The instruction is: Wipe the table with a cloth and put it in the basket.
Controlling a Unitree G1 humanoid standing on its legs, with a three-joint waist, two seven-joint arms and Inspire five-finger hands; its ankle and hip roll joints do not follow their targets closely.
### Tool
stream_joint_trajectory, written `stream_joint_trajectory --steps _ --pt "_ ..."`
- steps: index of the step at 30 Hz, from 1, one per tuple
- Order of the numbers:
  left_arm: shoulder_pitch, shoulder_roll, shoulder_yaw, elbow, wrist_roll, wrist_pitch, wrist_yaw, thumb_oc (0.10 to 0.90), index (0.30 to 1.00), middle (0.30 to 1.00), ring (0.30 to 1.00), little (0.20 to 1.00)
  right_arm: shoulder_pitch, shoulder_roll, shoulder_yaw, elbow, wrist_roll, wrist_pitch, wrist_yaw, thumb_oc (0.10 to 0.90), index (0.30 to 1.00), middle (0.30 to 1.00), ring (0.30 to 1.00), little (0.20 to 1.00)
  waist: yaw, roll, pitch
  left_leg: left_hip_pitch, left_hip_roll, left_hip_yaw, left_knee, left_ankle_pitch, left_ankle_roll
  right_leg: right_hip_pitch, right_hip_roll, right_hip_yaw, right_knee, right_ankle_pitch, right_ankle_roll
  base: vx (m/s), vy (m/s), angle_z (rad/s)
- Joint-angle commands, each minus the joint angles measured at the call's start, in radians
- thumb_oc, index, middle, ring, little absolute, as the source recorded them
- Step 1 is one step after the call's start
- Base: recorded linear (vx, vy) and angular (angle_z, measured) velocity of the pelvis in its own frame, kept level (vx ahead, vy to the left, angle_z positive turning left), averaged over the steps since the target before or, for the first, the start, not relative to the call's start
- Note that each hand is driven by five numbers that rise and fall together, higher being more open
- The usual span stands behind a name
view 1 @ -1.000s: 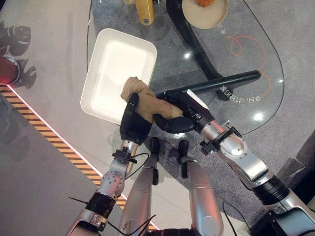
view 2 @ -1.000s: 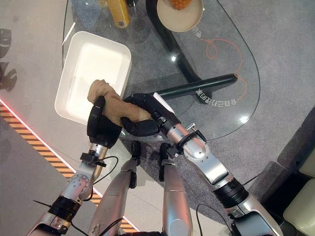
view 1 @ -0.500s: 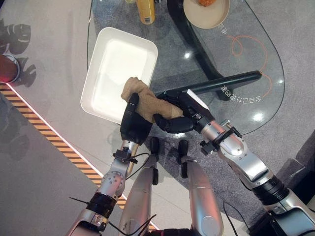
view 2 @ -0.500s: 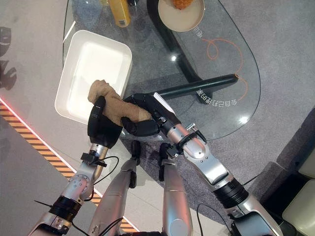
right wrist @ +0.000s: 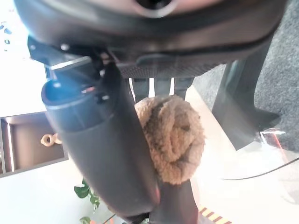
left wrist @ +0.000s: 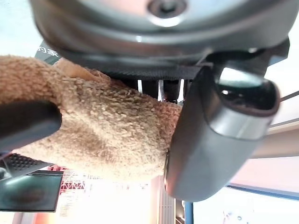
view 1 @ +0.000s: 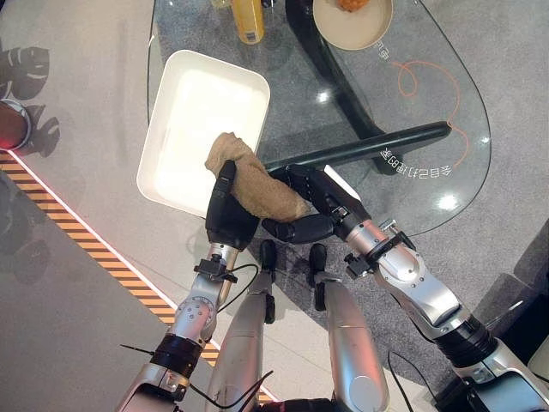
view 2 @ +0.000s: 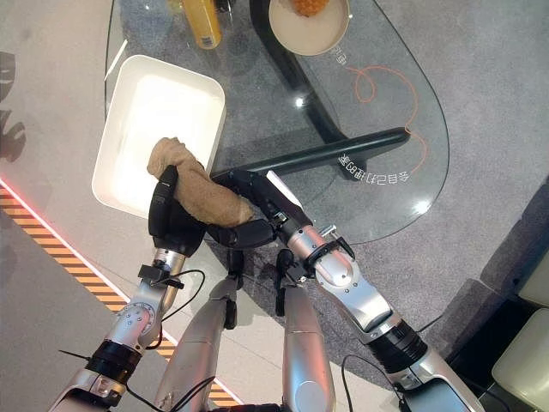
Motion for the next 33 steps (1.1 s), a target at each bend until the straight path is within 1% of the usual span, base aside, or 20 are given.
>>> stream_joint_trajectory --steps 1,5,11,15,20,24,26,27,28,29,30,32,33 --pt "-0.030 -0.029 0.054 -0.201 0.014 0.024 -0.150 0.100 0.300 0.300 0.300 0.200 0.007 -0.011 -0.118 -0.084 -0.048 -0.075 -0.092 0.800 0.900 0.900 0.900 0.900 0.021 -0.020 -0.028 -0.008 -0.002 0.022 0.124 -0.120 0.010 0.061 0.062 0.069 -0.173 0.086 0.029 0.00 0.000 0.00" --pt "-0.032 -0.032 0.063 -0.200 0.015 0.019 -0.142 0.100 0.300 0.300 0.300 0.200 0.011 -0.007 -0.144 -0.087 -0.057 -0.085 -0.127 0.800 0.900 0.900 0.900 0.900 0.018 -0.021 -0.028 -0.003 0.001 0.026 0.119 -0.121 0.009 0.065 0.064 0.068 -0.175 0.086 0.030 0.00 0.000 0.00" --pt "-0.020 -0.038 0.085 -0.189 0.028 0.023 -0.145 0.100 0.300 0.300 0.300 0.200 0.038 -0.001 -0.200 -0.083 -0.067 -0.119 -0.174 0.800 0.900 0.900 0.900 0.900 0.014 -0.023 -0.028 -0.002 0.004 0.028 0.122 -0.124 0.009 0.064 0.066 0.067 -0.172 0.083 0.030 0.00 0.000 0.00" --pt "-0.014 -0.042 0.095 -0.190 0.049 0.005 -0.139 0.100 0.300 0.300 0.300 0.200 0.050 0.005 -0.229 -0.081 -0.065 -0.139 -0.207 0.800 0.900 0.900 0.900 0.900 0.012 -0.024 -0.028 -0.002 0.005 0.030 0.122 -0.126 0.009 0.065 0.066 0.067 -0.173 0.083 0.031 0.00 0.000 0.00" --pt "-0.016 -0.036 0.130 -0.172 0.073 -0.022 -0.148 0.100 0.300 0.300 0.300 0.200 0.073 0.010 -0.261 -0.074 -0.067 -0.145 -0.199 0.800 0.900 0.900 0.900 0.900 0.008 -0.023 -0.028 -0.002 0.008 0.034 0.124 -0.128 0.009 0.063 0.067 0.069 -0.170 0.080 0.030 0.00 0.000 0.00" --pt "-0.008 -0.028 0.153 -0.168 0.110 -0.054 -0.158 0.100 0.300 0.300 0.300 0.200 0.100 0.019 -0.276 -0.070 -0.001 -0.155 -0.161 0.800 0.900 0.900 0.900 0.900 0.007 -0.019 -0.028 0.000 0.008 0.034 0.126 -0.130 0.007 0.064 0.066 0.067 -0.167 0.077 0.030 0.00 0.000 0.00" --pt "-0.008 -0.026 0.153 -0.167 0.116 -0.060 -0.158 0.100 0.300 0.300 0.300 0.200 0.103 0.020 -0.275 -0.069 0.009 -0.153 -0.156 0.800 0.900 0.900 0.900 0.900 0.007 -0.019 -0.028 -0.002 0.007 0.034 0.127 -0.130 0.007 0.062 0.066 0.067 -0.166 0.078 0.030 0.02 0.009 -0.01" --pt "-0.006 -0.016 0.162 -0.170 0.164 -0.114 -0.143 0.100 0.300 0.300 0.300 0.200 0.118 0.032 -0.259 -0.068 0.019 -0.121 -0.118 0.800 0.900 0.900 0.900 0.900 0.007 -0.013 -0.028 -0.003 0.007 0.032 0.132 -0.134 0.007 0.061 0.066 0.067 -0.160 0.070 0.028 0.00 0.000 0.00" --pt "-0.010 -0.014 0.165 -0.170 0.169 -0.122 -0.143 0.100 0.300 0.300 0.300 0.200 0.116 0.032 -0.257 -0.067 0.019 -0.118 -0.116 0.800 0.900 0.900 0.900 0.900 0.007 -0.013 -0.028 -0.008 0.007 0.033 0.129 -0.128 0.007 0.056 0.065 0.068 -0.162 0.076 0.028 0.04 0.036 -0.03" --pt "-0.008 -0.005 0.177 -0.172 0.181 -0.150 -0.143 0.100 0.300 0.300 0.300 0.200 0.124 0.032 -0.245 -0.063 0.029 -0.100 -0.103 0.800 0.900 0.900 0.900 0.900 0.008 -0.009 -0.028 -0.002 0.007 0.033 0.130 -0.134 0.006 0.062 0.065 0.068 -0.161 0.069 0.027 0.00 0.025 -0.03" --pt "-0.011 -0.001 0.183 -0.170 0.188 -0.162 -0.143 0.100 0.300 0.300 0.300 0.200 0.122 0.032 -0.242 -0.061 0.035 -0.094 -0.096 0.800 0.900 0.900 0.900 0.900 0.008 -0.008 -0.028 -0.007 0.006 0.033 0.129 -0.128 0.006 0.057 0.064 0.068 -0.163 0.074 0.026 0.02 0.040 -0.04" --pt "-0.015 0.023 0.204 -0.159 0.228 -0.224 -0.141 0.100 0.300 0.300 0.300 0.200 0.126 0.032 -0.218 -0.039 0.033 -0.066 -0.074 0.800 0.900 0.900 0.900 0.900 0.009 -0.001 -0.028 -0.007 0.005 0.034 0.133 -0.133 0.004 0.059 0.061 0.066 -0.160 0.065 0.023 0.02 0.041 -0.03" --pt "-0.019 0.029 0.207 -0.159 0.237 -0.236 -0.133 0.100 0.300 0.300 0.300 0.200 0.122 0.031 -0.215 -0.037 0.034 -0.059 -0.069 0.800 0.900 0.900 0.900 0.900 0.009 0.000 -0.028 -0.013 0.005 0.034 0.131 -0.127 0.004 0.053 0.061 0.066 -0.162 0.071 0.022 0.01 0.041 -0.03"
